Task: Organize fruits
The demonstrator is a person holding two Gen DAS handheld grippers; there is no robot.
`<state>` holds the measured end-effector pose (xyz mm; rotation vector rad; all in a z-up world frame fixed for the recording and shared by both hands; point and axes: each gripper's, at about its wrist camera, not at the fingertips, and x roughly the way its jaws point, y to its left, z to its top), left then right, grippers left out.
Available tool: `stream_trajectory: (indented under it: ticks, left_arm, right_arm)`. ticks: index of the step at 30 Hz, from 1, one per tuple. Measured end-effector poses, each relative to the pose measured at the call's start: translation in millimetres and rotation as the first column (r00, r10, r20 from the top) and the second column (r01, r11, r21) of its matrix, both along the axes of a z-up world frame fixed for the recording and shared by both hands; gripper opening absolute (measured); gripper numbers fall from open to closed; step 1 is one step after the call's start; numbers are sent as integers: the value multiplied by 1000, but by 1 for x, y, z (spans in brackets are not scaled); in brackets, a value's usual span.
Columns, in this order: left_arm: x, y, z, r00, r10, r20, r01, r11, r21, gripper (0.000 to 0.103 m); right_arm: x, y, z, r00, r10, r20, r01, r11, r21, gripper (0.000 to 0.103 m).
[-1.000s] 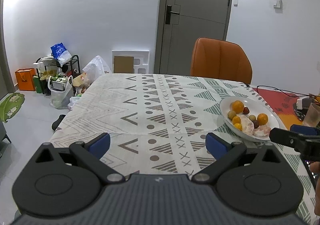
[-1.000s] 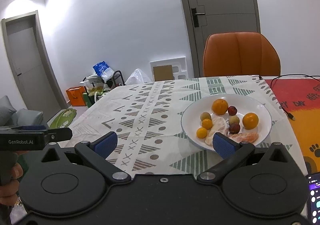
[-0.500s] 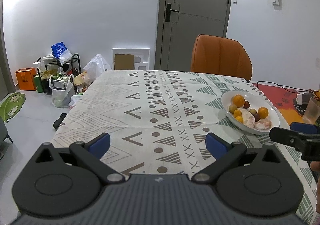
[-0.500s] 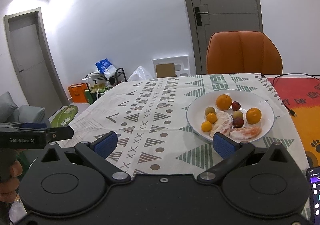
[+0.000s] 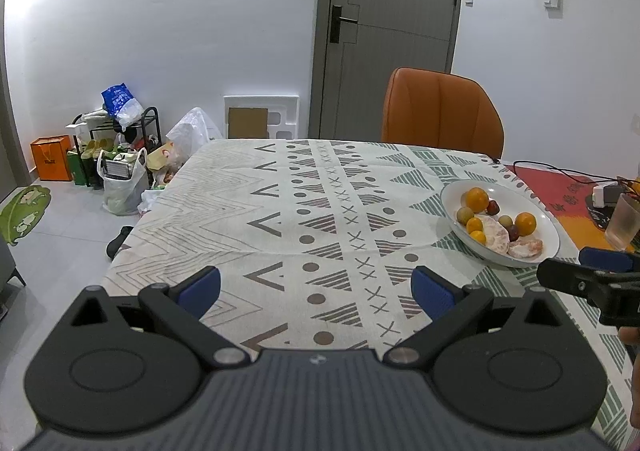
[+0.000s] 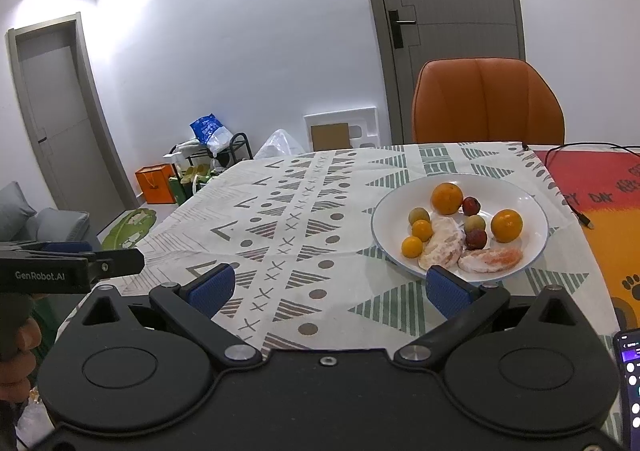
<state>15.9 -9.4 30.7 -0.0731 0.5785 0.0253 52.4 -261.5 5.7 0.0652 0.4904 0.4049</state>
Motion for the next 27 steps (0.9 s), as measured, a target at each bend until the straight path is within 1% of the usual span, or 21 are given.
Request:
stream_trajectory:
  ticks: [9, 27]
  left_arm:
    - [0, -1, 0, 1000, 0, 0, 0, 1000, 0, 101]
    - [0, -3, -1, 1000, 0, 3, 0, 1000, 0, 101]
  right_arm:
    - [1, -1, -2, 1000, -1, -10, 1, 1000, -2, 103]
    - [1, 1, 0, 1000, 11, -4, -11, 1000, -9, 103]
